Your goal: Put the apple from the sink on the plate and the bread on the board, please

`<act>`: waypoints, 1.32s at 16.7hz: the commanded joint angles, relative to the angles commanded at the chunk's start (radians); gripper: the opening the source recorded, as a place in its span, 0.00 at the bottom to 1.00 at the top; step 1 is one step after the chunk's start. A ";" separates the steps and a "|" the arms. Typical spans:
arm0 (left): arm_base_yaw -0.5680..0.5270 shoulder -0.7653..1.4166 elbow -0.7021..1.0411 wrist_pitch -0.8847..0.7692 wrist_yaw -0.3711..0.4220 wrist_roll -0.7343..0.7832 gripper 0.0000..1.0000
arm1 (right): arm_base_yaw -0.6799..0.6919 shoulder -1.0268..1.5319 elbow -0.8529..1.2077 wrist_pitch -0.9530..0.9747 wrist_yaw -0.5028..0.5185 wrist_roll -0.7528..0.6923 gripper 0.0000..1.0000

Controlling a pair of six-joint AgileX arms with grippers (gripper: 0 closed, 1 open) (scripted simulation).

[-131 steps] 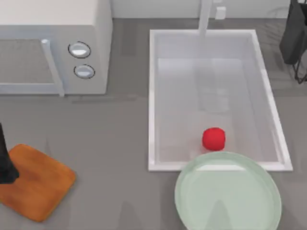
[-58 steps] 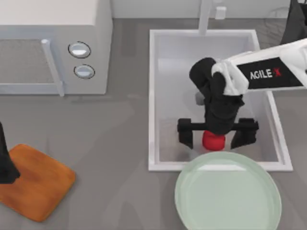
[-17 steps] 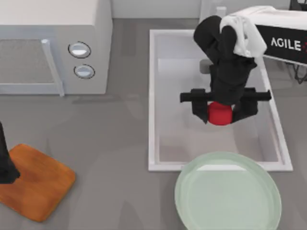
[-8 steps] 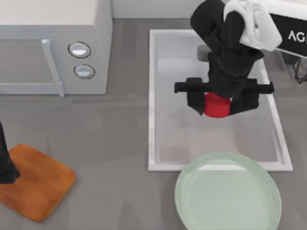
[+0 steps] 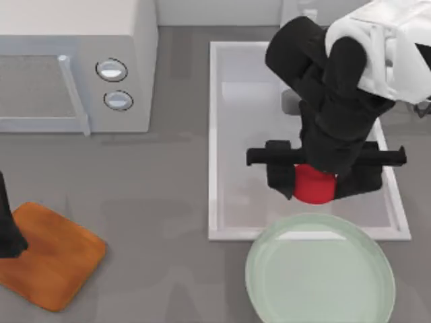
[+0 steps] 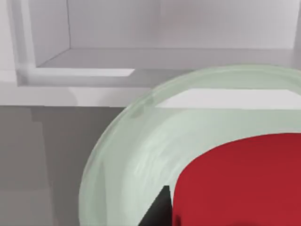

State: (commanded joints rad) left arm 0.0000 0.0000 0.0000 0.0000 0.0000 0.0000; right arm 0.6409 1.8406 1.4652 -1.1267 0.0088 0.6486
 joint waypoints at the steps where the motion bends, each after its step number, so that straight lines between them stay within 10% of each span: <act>1: 0.000 0.000 0.000 0.000 0.000 0.000 1.00 | 0.014 -0.027 -0.026 -0.011 -0.002 0.014 0.00; 14: 0.000 0.000 0.000 0.000 0.000 0.000 1.00 | 0.085 -0.169 -0.167 -0.070 -0.009 0.089 0.00; 22: 0.000 0.000 0.000 0.000 0.000 0.000 1.00 | 0.085 -0.169 -0.167 -0.070 -0.009 0.089 0.60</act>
State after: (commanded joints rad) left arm 0.0000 0.0000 0.0000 0.0000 0.0000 0.0000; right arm 0.7256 1.6719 1.2982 -1.1971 0.0001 0.7372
